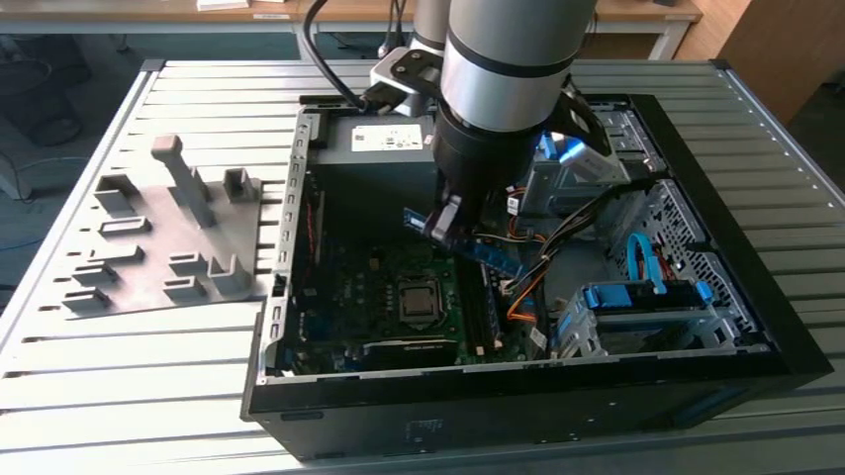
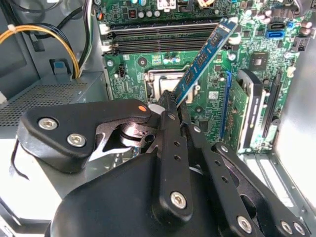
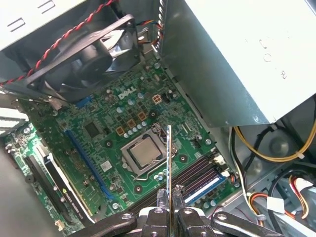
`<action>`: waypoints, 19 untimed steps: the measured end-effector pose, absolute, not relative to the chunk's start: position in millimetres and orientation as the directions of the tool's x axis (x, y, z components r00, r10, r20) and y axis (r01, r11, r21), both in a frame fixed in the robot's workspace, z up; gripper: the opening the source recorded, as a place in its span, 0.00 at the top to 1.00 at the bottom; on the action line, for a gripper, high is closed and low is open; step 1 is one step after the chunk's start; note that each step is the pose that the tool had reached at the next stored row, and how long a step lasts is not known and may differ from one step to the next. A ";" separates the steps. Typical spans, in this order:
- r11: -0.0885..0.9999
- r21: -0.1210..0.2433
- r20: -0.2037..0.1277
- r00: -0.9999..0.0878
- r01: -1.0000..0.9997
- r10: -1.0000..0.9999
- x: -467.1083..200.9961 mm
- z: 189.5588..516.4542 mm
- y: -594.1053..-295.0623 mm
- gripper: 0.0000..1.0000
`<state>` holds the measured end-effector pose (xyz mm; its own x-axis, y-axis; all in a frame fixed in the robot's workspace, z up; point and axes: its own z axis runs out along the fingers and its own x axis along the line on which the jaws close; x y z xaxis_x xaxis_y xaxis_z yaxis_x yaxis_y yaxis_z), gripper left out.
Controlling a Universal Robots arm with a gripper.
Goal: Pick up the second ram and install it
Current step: 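Insert the second ram into the second slot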
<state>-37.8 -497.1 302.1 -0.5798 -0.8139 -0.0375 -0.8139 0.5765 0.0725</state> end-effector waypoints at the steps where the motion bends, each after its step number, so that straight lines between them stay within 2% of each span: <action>1: 0.581 0.072 -0.037 -0.585 -0.810 -0.810 -37.8 302.1 -497.1 0.86; 19: 0.668 0.072 -0.037 -0.671 -0.741 -0.741 -37.8 301.8 -497.1 0.86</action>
